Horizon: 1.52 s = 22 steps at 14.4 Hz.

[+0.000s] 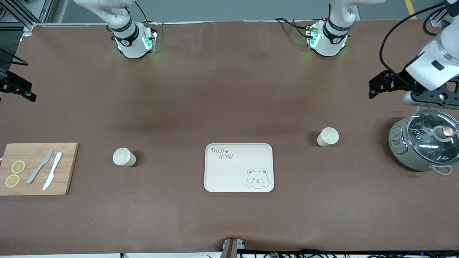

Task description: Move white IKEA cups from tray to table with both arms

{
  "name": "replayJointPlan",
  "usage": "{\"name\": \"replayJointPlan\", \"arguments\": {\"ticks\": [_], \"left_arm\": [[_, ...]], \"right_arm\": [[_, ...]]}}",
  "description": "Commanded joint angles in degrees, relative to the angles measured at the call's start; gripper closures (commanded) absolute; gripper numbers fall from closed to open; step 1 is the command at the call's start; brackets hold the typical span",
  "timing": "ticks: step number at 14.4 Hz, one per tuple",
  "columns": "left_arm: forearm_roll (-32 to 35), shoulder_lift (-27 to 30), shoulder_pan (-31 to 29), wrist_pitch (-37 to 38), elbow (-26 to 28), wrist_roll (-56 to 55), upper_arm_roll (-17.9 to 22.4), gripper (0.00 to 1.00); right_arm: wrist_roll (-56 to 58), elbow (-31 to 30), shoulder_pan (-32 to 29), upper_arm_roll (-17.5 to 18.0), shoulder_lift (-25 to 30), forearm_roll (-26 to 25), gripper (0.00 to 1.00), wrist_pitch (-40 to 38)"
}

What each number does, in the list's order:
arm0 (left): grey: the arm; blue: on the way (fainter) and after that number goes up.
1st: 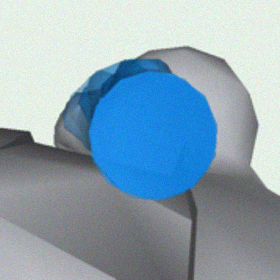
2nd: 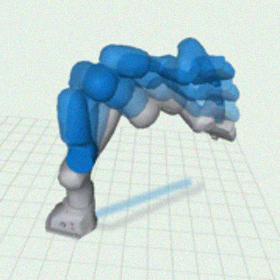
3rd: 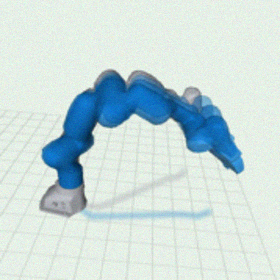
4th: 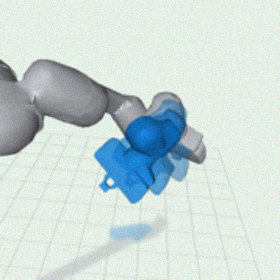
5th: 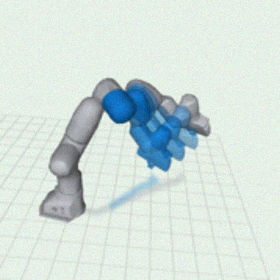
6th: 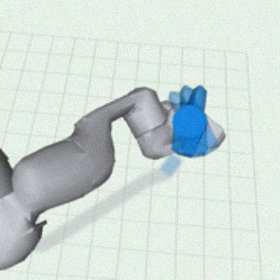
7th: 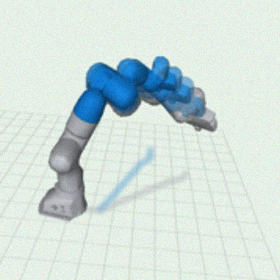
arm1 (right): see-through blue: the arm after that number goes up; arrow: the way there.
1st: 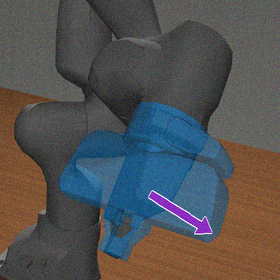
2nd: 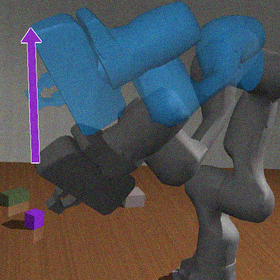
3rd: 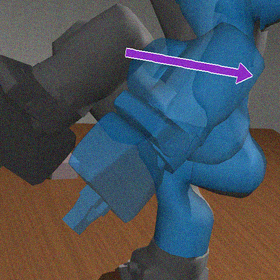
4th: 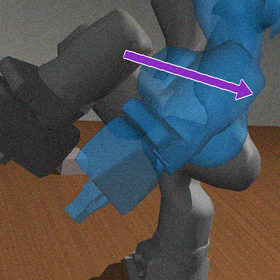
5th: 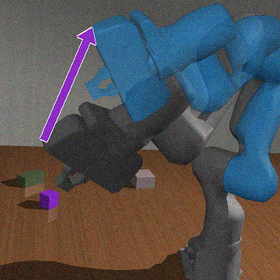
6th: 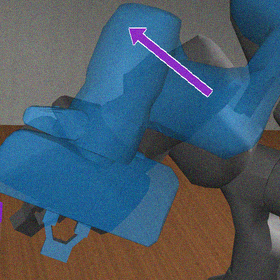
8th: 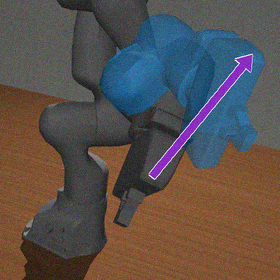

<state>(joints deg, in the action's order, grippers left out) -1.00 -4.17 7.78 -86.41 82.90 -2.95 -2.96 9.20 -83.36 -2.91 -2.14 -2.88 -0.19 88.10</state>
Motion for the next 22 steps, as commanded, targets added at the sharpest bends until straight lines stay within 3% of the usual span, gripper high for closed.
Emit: {"name": "replayJointPlan", "arguments": {"ticks": [1,22], "left_arm": [[0.5,1.4,0.0,0.2,1.0,-3.0,-2.1,0.00],[0.5,1.0,0.0,0.1,1.0,-3.2,-3.0,0.00]], "right_arm": [[-1.0,-1.5,-1.3,0.6,0.6,-1.0,0.00,0.9],[-2.7,0.0,-1.7,0.7,0.0,-2.2,0.00,0.3]]}}
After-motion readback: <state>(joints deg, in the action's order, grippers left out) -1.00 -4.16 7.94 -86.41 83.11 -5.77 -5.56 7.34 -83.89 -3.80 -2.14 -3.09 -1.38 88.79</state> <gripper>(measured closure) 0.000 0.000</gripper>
